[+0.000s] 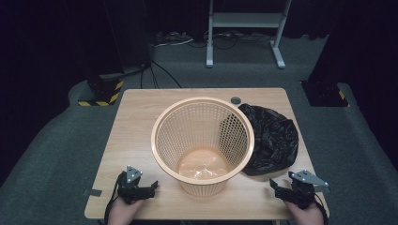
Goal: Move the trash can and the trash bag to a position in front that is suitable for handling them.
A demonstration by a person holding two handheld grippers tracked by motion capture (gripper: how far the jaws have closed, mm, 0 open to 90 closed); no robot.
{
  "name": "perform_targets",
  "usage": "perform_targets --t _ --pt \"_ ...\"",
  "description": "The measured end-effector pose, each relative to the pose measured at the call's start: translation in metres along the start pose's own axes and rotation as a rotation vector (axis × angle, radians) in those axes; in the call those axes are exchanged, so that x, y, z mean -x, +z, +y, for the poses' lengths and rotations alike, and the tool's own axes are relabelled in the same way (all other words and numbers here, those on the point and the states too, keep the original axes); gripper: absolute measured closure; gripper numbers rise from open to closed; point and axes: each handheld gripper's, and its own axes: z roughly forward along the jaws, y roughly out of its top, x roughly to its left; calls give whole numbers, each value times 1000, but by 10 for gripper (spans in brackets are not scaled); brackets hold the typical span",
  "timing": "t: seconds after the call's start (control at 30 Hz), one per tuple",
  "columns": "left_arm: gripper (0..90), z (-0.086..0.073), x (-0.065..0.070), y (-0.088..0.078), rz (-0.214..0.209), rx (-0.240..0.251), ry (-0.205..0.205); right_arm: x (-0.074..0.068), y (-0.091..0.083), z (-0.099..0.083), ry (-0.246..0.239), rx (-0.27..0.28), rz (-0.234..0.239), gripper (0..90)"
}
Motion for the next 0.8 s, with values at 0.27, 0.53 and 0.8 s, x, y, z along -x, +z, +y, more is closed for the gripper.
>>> perform_targets --t 0.27,0.53,0.8 --pt "32 0 0 0 -4 -8 -1 -8 0 -1 -51 -7 -10 141" --pt "3 0 -1 0 -5 -16 -5 -19 6 1 -109 -23 -28 123" --pt "3 0 -1 1 -5 -16 -3 -29 7 13 -104 -30 -64 122"
